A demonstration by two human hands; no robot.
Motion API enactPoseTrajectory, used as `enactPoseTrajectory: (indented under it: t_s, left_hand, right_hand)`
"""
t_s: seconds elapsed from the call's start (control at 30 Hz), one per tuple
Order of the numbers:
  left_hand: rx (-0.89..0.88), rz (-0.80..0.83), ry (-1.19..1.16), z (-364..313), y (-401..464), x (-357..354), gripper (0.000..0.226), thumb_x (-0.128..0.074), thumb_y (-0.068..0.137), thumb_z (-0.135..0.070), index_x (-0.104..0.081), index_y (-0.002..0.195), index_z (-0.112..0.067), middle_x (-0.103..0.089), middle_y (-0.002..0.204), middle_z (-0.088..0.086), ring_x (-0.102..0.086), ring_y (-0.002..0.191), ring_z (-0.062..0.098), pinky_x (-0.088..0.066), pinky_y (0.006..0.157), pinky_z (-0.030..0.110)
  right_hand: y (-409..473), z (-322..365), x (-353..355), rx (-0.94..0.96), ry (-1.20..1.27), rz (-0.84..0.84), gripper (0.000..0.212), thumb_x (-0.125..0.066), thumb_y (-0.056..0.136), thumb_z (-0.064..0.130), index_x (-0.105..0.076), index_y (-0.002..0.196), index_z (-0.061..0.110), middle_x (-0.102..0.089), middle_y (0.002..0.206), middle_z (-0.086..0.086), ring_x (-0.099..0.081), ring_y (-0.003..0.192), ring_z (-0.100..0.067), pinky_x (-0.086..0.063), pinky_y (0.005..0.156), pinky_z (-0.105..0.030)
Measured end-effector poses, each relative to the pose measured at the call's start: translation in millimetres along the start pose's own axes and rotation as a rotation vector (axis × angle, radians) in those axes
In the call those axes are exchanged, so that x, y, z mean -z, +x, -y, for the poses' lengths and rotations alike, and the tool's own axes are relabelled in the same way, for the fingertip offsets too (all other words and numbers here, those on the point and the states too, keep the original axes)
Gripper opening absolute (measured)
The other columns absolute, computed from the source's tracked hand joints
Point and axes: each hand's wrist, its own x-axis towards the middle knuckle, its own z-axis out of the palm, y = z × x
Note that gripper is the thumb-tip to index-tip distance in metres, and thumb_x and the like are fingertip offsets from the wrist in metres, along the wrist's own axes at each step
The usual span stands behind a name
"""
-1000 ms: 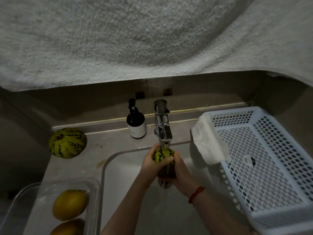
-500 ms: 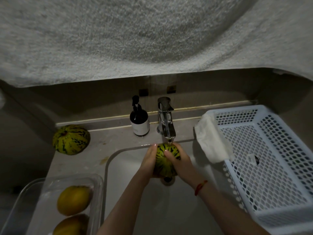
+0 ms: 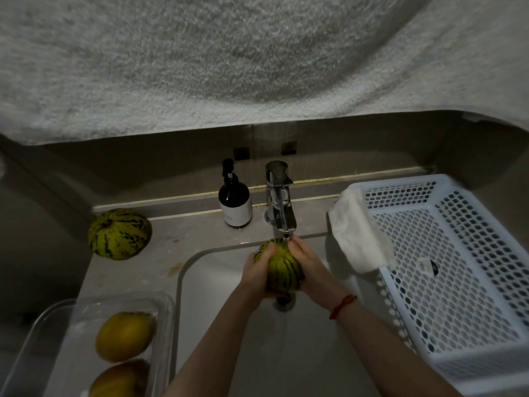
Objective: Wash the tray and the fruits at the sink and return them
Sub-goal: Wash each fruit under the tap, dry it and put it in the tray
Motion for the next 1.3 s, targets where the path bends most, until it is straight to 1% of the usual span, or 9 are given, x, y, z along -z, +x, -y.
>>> enactPoseTrajectory:
  t_s: [0.13, 0.27, 0.4, 0.5, 0.63, 0.77, 1.0, 1.17, 1.3]
  left_hand:
    - [0.173, 0.13, -0.131, -5, -5, 1, 0.047, -0.047, 0.092, -0.051, -0.054, 0.119, -0.013, -0.063, 0.108, 0.018, -0.063, 0.091, 0.033, -0.056, 0.061, 0.041]
    - [0.18, 0.286, -0.041, -12, -4, 5, 0.051, -0.032, 0.097, -0.053, -0.053, 0.123, -0.015, -0.063, 0.112, 0.016, -0.061, 0.101, 0.032, -0.051, 0.084, 0.043]
    - [0.05, 0.22, 0.015, -10, -4, 4, 0.048, -0.035, 0.097, -0.052, -0.042, 0.134, -0.023, -0.055, 0.126, 0.012, -0.058, 0.106, 0.029, -0.054, 0.075, 0.041]
    - [-0.057, 0.205, -0.031, -2, -8, -1, 0.052, -0.062, 0.084, -0.044, -0.034, 0.128, -0.039, -0.054, 0.122, 0.004, -0.06, 0.104, 0.028, -0.056, 0.077, 0.051]
    - [0.01, 0.117, -0.093, 0, 2, 4, 0.055, -0.073, 0.075, -0.041, -0.05, 0.123, -0.029, -0.063, 0.114, 0.01, -0.065, 0.098, 0.03, -0.056, 0.076, 0.048]
    - [0.271, 0.248, -0.235, 11, 5, 5, 0.062, -0.042, 0.082, -0.065, -0.075, 0.088, -0.013, -0.07, 0.086, 0.014, -0.065, 0.072, 0.028, -0.043, 0.06, 0.027]
    - [0.364, 0.352, -0.248, 26, 9, 6, 0.086, -0.028, 0.08, -0.076, -0.067, 0.109, -0.005, -0.068, 0.09, 0.02, -0.064, 0.068, 0.029, -0.043, 0.048, 0.021]
    - [0.341, 0.405, 0.061, 21, 13, 11, 0.107, -0.001, 0.081, -0.079, -0.064, 0.105, 0.005, -0.068, 0.083, 0.023, -0.06, 0.056, 0.025, -0.036, 0.045, 0.018]
    - [0.232, 0.147, 0.055, 0, 13, 6, 0.07, -0.022, 0.094, -0.063, -0.05, 0.125, -0.006, -0.06, 0.105, 0.019, -0.06, 0.09, 0.03, -0.052, 0.075, 0.036]
  right_hand:
    - [-6, 10, -1, 0.046, -0.167, -0.015, 0.042, -0.069, 0.083, 0.013, -0.055, 0.122, 0.023, -0.064, 0.102, -0.003, -0.065, 0.085, -0.011, -0.054, 0.059, -0.02]
    - [-5, 13, -5, 0.135, -0.177, -0.138, 0.045, -0.073, 0.077, 0.003, -0.057, 0.118, 0.011, -0.062, 0.094, -0.002, -0.063, 0.082, -0.011, -0.053, 0.062, -0.015]
    - [-9, 7, -16, 0.45, -0.612, -0.28, 0.037, -0.078, 0.07, 0.013, -0.06, 0.102, 0.017, -0.058, 0.101, -0.002, -0.062, 0.092, -0.02, -0.053, 0.078, -0.029]
    - [-11, -2, -19, 0.699, -0.949, -0.27, 0.041, -0.075, 0.068, 0.012, -0.059, 0.105, 0.008, -0.061, 0.102, -0.008, -0.058, 0.095, -0.027, -0.051, 0.081, -0.04]
    - [-16, 1, 4, 0.38, -0.52, 0.075, 0.074, -0.073, 0.076, 0.002, -0.036, 0.138, 0.018, -0.053, 0.128, 0.003, -0.054, 0.116, -0.006, -0.048, 0.094, -0.024]
    - [-16, -1, 12, 0.248, -0.148, -0.147, 0.054, -0.062, 0.087, 0.005, -0.041, 0.136, 0.013, -0.047, 0.138, -0.009, -0.05, 0.122, -0.014, -0.044, 0.093, -0.02]
    - [-5, -2, 11, -0.307, 0.037, -0.025, 0.059, -0.054, 0.074, 0.069, -0.075, 0.096, 0.019, -0.073, 0.101, -0.009, -0.067, 0.097, -0.026, -0.056, 0.079, -0.04]
    - [-3, -4, 4, -0.13, -0.092, -0.266, 0.043, -0.056, 0.078, 0.057, -0.073, 0.092, 0.02, -0.073, 0.091, -0.004, -0.069, 0.087, -0.022, -0.056, 0.065, -0.033]
    - [-4, 0, -9, 0.126, -0.18, -0.38, 0.022, -0.047, 0.095, 0.031, -0.064, 0.096, 0.017, -0.065, 0.089, -0.003, -0.062, 0.087, -0.021, -0.048, 0.066, -0.027]
